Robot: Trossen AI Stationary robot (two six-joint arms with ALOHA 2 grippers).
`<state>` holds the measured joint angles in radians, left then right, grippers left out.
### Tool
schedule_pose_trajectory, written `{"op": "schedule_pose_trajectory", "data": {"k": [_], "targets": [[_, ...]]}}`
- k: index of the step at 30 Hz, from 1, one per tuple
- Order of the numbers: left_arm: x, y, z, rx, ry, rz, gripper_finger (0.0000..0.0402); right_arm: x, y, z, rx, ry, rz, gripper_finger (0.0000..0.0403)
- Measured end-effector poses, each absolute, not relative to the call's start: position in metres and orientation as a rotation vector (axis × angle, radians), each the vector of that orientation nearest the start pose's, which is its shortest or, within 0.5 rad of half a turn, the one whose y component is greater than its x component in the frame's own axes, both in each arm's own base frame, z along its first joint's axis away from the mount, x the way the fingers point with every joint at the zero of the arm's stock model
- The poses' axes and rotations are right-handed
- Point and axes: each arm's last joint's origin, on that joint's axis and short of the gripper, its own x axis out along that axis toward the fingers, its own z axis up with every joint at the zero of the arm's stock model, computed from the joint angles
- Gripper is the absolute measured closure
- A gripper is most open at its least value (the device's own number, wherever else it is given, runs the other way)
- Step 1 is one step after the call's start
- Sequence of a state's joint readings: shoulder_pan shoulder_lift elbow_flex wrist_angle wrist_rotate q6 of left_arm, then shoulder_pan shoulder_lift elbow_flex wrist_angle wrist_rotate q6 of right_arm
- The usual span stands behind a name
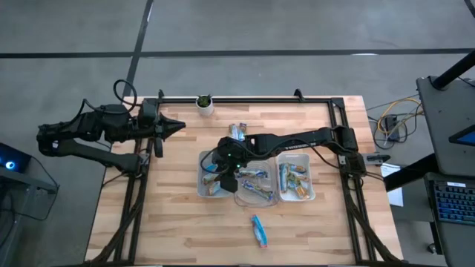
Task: Pick and place Granola Bars by type
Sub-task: Put the top red granola bar into the gray bin
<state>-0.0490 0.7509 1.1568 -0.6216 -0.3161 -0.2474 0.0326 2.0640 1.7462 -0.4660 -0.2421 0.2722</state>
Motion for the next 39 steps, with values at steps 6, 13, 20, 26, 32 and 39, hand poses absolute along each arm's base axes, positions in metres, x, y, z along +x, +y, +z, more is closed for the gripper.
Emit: {"op": "schedule_pose_trajectory", "data": {"k": [6,13,20,26,32,39], "targets": [[0.122,0.003,0.415,-0.205,0.179,0.291,0.0401,0.462,0.029,0.253,0.36,0.809,0.156,0.0274],[0.122,0.003,0.415,-0.206,0.179,0.289,0.0401,0.454,0.052,0.271,0.369,0.778,0.203,0.0374],[0.122,0.002,0.415,-0.26,0.174,0.273,0.0401,0.436,0.081,0.305,0.409,0.723,0.254,0.0394],[0.129,-0.001,0.418,-0.319,0.154,0.163,0.0401,0.406,0.107,0.347,0.413,0.632,0.251,0.0394],[0.141,-0.006,0.418,-0.324,0.155,0.108,0.0401,0.376,0.126,0.382,0.374,0.509,0.156,0.0394],[0.158,-0.013,0.414,-0.314,0.189,0.067,0.0401,0.358,0.137,0.399,0.403,0.453,0.118,0.0394]]}}
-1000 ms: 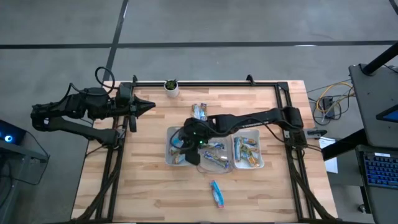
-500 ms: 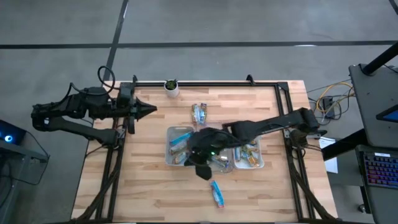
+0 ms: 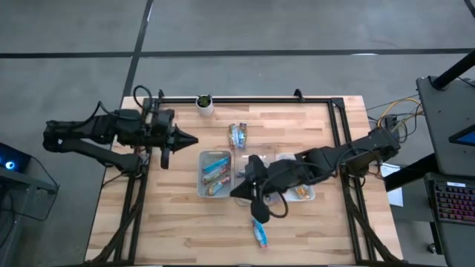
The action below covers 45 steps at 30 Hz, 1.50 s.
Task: Pick and place Granola Bars by type
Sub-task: Put the top red granola bar into the gray bin
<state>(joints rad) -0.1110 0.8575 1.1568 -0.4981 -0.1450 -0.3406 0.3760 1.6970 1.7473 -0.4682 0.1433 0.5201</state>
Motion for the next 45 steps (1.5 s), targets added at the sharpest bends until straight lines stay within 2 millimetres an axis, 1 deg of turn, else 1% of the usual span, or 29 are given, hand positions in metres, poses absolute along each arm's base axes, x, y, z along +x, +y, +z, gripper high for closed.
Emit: {"op": "schedule_pose_trajectory", "data": {"k": [3,5,9,12,16,19,22,25,28,33,38,42,45], "targets": [[0.166,-0.019,0.411,-0.264,0.211,0.038,0.0401,0.356,0.142,0.398,0.395,0.445,0.096,0.0394],[0.169,-0.018,0.408,-0.25,0.221,0.087,0.0401,0.355,0.143,0.399,0.393,0.44,0.088,0.0394],[0.172,-0.008,0.411,-0.295,0.2,0.212,0.0401,0.353,0.144,0.4,0.392,0.435,0.079,0.0394],[0.176,0.0,0.413,-0.299,0.216,0.225,0.0393,0.351,0.143,0.402,0.413,0.437,0.072,0.0394],[0.182,0.007,0.422,-0.233,0.212,0.231,0.0353,0.344,0.14,0.405,0.453,0.46,0.043,0.0394],[0.187,0.012,0.43,-0.202,0.2,0.253,0.0308,0.334,0.138,0.412,0.45,0.45,0.008,0.0394],[0.196,0.018,0.435,-0.189,0.201,0.28,0.026,0.319,0.13,0.423,0.444,0.438,-0.025,0.0394],[0.204,0.024,0.437,-0.189,0.213,0.296,0.0221,0.301,0.117,0.433,0.413,0.442,-0.095,0.0394],[0.214,0.03,0.438,-0.189,0.227,0.282,0.0204,0.281,0.097,0.441,0.37,0.466,-0.168,0.0394],[0.232,0.041,0.437,-0.193,0.258,0.267,0.0202,0.25,0.061,0.45,0.338,0.537,-0.261,0.0394],[0.25,0.061,0.438,-0.28,0.311,0.261,0.0202,0.226,0.034,0.455,0.314,0.605,-0.297,0.0394],[0.261,0.083,0.435,-0.346,0.438,0.331,0.0202,0.211,0.015,0.458,0.324,0.629,-0.351,0.0394],[0.266,0.101,0.431,-0.399,0.548,0.402,0.0202,0.203,0.001,0.458,0.332,0.643,-0.413,0.0394]]}}
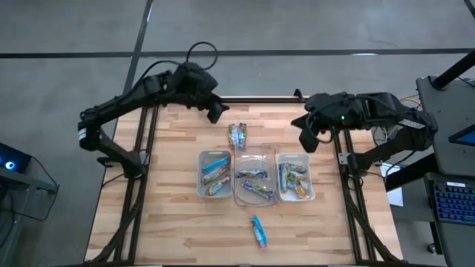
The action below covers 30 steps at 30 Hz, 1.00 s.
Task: Pick and place Granola Bars by type
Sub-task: Put the top red granola bar into the gray bin
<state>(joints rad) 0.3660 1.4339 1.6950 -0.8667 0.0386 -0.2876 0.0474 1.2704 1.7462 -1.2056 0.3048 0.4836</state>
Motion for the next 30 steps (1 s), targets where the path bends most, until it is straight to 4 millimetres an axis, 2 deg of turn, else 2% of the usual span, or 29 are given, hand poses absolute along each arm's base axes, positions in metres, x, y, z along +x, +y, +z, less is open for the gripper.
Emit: {"op": "schedule_pose_trajectory", "data": {"k": [6,9,16,23,30], "targets": [[0.276,0.137,0.419,-0.534,0.652,0.531,0.0203,0.202,-0.019,0.457,0.316,0.669,-0.415,0.0394],[0.281,0.15,0.412,-0.56,0.667,0.518,0.0203,0.203,-0.027,0.457,0.346,0.665,-0.44,0.0394],[0.297,0.175,0.38,-0.66,0.753,0.597,0.0203,0.201,-0.038,0.457,0.429,0.64,-0.515,0.0394],[0.314,0.191,0.346,-0.726,0.863,0.641,0.0203,0.199,-0.044,0.455,0.442,0.65,-0.547,0.0394],[0.329,0.2,0.317,-0.83,0.925,0.703,0.0203,0.199,-0.042,0.455,0.367,0.698,-0.417,0.0394]]}}
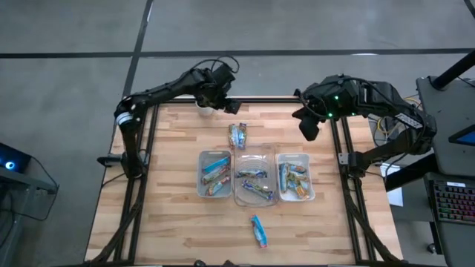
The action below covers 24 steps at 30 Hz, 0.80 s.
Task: Pick and place Granola Bars by type
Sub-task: Put the top red granola bar into the gray bin
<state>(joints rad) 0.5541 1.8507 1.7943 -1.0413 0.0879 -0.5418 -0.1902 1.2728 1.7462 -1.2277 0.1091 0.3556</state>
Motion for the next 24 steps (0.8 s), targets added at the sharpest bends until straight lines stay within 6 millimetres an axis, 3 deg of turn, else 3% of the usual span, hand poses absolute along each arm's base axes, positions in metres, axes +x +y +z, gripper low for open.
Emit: {"op": "schedule_pose_trajectory", "data": {"k": [13,24], "targets": [[0.356,0.201,0.268,-1.036,1.0,0.838,0.0203,0.198,-0.038,0.452,0.255,0.766,-0.254,0.0394],[0.376,0.189,0.241,-1.02,1.037,0.927,0.0203,0.197,-0.038,0.453,0.206,0.771,-0.225,0.0394]]}}
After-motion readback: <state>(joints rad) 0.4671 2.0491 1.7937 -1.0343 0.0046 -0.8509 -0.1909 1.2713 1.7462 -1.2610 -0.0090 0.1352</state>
